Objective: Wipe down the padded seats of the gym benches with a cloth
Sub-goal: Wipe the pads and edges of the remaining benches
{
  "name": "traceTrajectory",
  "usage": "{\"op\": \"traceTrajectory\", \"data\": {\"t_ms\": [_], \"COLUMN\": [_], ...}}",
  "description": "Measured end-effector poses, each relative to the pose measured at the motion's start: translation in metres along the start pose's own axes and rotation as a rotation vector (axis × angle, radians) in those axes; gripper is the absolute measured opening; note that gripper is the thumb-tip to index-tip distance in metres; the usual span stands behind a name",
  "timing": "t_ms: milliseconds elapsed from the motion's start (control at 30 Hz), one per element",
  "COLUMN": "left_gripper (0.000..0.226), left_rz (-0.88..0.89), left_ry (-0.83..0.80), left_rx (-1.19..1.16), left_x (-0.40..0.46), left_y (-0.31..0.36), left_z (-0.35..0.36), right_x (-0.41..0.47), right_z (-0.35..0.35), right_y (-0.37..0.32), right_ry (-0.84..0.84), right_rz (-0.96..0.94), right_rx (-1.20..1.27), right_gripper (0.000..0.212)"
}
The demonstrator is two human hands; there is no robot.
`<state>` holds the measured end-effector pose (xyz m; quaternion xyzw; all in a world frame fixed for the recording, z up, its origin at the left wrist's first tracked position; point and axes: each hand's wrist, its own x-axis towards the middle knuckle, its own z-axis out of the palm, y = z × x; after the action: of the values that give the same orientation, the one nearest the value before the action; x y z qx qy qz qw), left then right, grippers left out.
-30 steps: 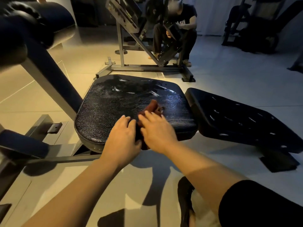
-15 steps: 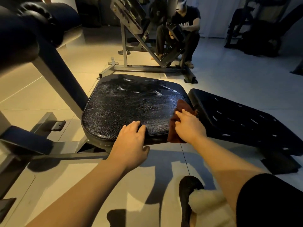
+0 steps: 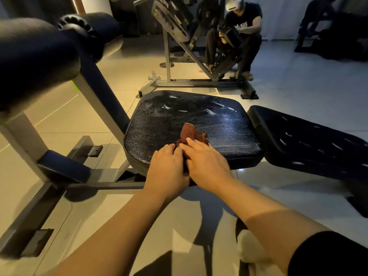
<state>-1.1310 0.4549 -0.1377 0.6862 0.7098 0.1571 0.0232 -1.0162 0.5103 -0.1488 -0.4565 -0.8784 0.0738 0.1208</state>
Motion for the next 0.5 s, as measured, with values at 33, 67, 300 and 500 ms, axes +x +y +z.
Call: {"op": "traceTrajectory", "data": {"t_ms": [33,67,300,500], "left_gripper": [0.055,0.058,0.072,0.072], "left_rz": [0.008,0.017,0.096,0.112], "left_ry": [-0.018,-0.045,-0.117,-0.107], "left_rx": [0.012,0.029,0.077,0.087], "left_x": [0.001,0.002,0.006,0.004], "left_y": [0.007,0.014,0.042,0.040], "left_z": [0.003,0.006,0.019,0.020], "right_x": [-0.004,-0.007,-0.027,-0.018], "right_z": [-0.003,-0.005,-0.031,-0.025], "right_y": [0.008,0.018,0.092,0.052], "right_ry": [0.005,0.008,0.015,-0.011], "right_rz": [0.025,0.060,0.418,0.265], "right_rx": [-0.004,-0.011,0.055,-0.013], "right_gripper": [0.049,0.049,0.048,0.050]}}
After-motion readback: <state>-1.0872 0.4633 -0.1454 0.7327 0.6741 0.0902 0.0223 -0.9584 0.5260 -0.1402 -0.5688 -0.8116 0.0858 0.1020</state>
